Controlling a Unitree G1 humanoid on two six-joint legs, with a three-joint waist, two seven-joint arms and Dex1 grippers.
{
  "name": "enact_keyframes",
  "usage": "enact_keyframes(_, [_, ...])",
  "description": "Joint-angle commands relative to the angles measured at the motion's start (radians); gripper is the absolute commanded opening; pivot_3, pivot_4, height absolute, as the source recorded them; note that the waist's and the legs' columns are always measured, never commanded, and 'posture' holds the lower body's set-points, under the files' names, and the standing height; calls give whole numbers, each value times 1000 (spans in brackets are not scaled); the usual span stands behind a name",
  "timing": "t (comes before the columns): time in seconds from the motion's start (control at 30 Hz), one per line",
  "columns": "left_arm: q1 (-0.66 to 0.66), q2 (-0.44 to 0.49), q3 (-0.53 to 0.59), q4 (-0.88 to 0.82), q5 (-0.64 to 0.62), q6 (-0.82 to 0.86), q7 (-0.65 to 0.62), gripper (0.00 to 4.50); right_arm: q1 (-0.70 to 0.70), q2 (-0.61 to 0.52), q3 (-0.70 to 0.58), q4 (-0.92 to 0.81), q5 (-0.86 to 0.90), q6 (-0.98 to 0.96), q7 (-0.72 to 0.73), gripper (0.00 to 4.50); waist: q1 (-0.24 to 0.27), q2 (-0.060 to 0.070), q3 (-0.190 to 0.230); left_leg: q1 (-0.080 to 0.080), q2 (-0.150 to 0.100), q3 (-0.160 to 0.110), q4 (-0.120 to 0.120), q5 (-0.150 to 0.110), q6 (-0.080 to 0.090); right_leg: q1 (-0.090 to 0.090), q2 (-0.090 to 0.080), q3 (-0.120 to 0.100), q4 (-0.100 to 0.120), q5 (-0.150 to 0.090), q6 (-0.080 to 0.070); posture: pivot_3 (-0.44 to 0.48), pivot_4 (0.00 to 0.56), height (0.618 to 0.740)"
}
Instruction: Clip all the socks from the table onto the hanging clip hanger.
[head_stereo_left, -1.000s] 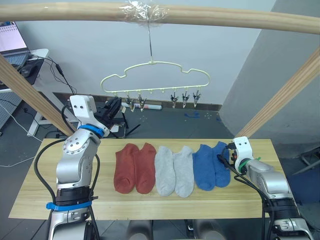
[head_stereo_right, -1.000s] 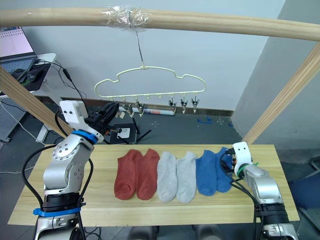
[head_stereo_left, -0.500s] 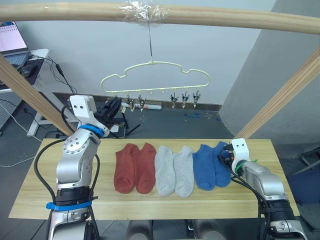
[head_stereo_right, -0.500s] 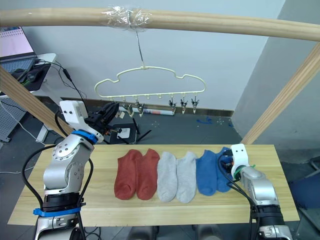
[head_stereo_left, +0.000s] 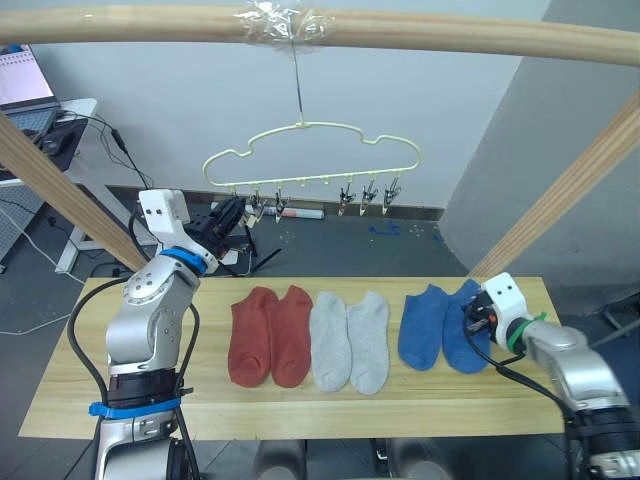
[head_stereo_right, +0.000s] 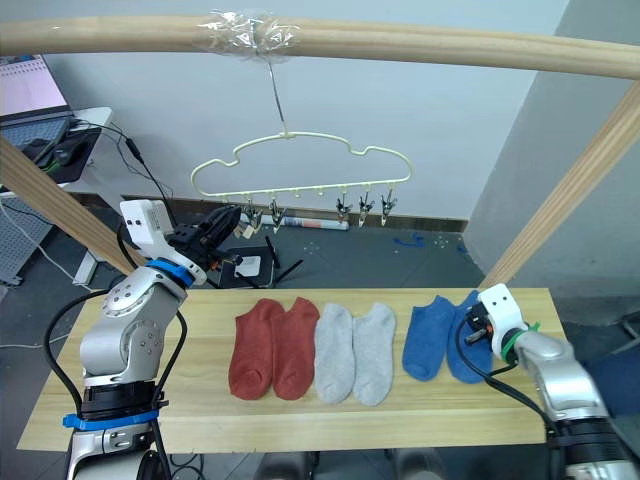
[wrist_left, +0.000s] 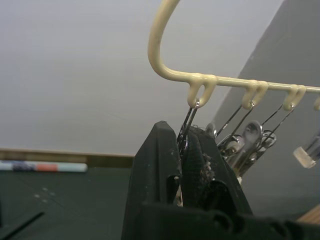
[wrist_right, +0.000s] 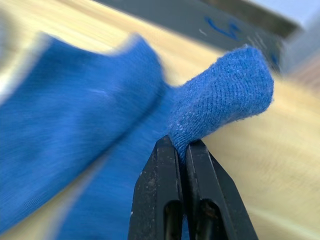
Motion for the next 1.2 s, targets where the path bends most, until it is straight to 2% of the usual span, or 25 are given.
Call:
enact_keyframes(0.03, [4, 27, 16, -15, -32, 30, -30, 54, -20, -31, -18, -149, 132, 127, 101, 15, -7, -1, 0, 0, 1, 0, 0, 0, 0, 0, 1, 0, 0, 0, 0, 42, 230, 740])
enact_keyframes(0.2, [-13, 18, 33, -18, -59, 58, -16, 54, -46, -82, -22, -226, 195, 206, 148, 15, -2, -1, 0, 0, 0, -1, 1, 0, 0, 0, 0, 0, 0, 0, 0, 52, 225, 740])
enact_keyframes(0.37, [-12, 28, 56, -47, -146, 154, -21, 54, -140, -95, -30, -363, 391, 376, 210, 15, -4, -1, 0, -1, -1, -1, 1, 0, 0, 1, -1, 0, -1, 0, 0, 59, 219, 740])
enact_keyframes(0.5, [-24, 25, 91, -64, -244, 248, -7, 54, -207, -7, 7, -396, 466, 437, 159, 15, -3, -1, 1, -1, 0, -3, 1, 0, 0, 1, 0, -3, 0, 0, 0, 60, 216, 740])
enact_keyframes(0.67, [-56, 14, 153, -70, -413, 395, 46, 54, -281, 161, 129, -360, 444, 429, 66, 15, -2, -2, 1, -2, 0, -4, 1, 0, 0, 0, 0, -3, 0, 0, 0, 68, 211, 740])
enact_keyframes(0.87, [-95, -8, 243, -58, -637, 512, 143, 54, -390, 367, 251, -201, 377, 341, 2, 15, -2, -2, 1, -2, 0, -4, 1, 2, -3, 0, -1, -4, 0, 3, -4, 68, 211, 740])
enact_keyframes(1.2, [-69, -9, 236, -106, -749, 536, 222, 54, -531, 585, 237, -6, 393, 305, -17, 15, 11, -3, 1, -5, 0, -7, 0, 3, -5, -2, -1, -7, 0, 3, -6, 115, 228, 740])
